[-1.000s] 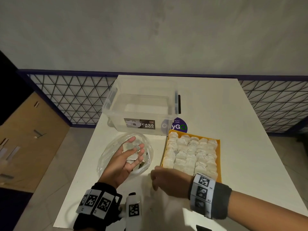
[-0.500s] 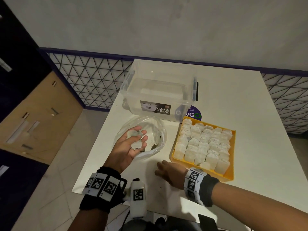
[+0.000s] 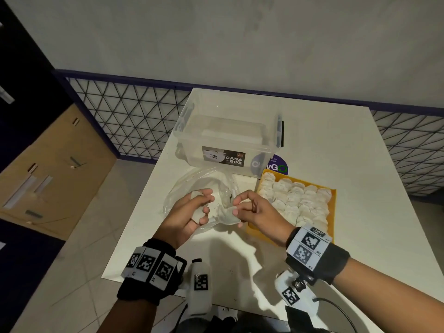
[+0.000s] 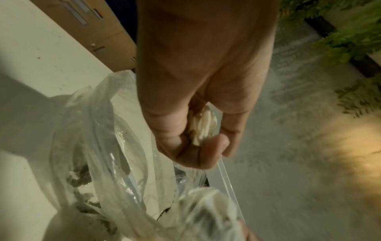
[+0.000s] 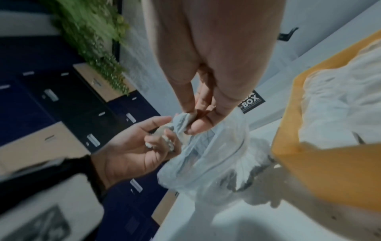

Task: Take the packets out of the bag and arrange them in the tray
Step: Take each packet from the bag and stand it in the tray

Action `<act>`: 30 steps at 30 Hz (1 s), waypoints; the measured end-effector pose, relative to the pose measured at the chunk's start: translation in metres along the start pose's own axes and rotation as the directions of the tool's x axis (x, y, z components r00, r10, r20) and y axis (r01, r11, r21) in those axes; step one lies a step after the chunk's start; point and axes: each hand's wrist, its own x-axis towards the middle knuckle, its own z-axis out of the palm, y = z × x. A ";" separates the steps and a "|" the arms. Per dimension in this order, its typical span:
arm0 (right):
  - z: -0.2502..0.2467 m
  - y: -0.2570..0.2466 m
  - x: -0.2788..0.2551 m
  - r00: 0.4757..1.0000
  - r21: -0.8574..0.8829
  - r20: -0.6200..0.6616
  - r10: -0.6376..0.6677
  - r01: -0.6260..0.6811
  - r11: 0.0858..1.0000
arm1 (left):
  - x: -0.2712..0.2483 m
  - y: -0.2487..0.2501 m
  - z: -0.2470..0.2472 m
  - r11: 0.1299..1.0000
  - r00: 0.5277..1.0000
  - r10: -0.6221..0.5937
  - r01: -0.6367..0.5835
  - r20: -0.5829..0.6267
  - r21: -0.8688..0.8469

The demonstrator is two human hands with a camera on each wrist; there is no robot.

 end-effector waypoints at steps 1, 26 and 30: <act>-0.002 -0.003 0.001 1.000 0.052 -0.014 -0.007 0.008 0.999 | 0.000 -0.001 0.003 0.999 1.000 -0.015 0.014 0.026 0.049; -0.103 -0.016 -0.047 0.972 -0.530 -0.200 -0.122 -0.003 0.848 | 0.012 -0.011 0.078 0.972 0.951 -0.153 0.095 0.267 0.216; -0.123 -0.001 -0.060 0.958 -0.720 -0.277 -0.069 -0.160 0.676 | 0.013 -0.012 0.074 0.980 0.941 -0.197 0.182 0.274 0.078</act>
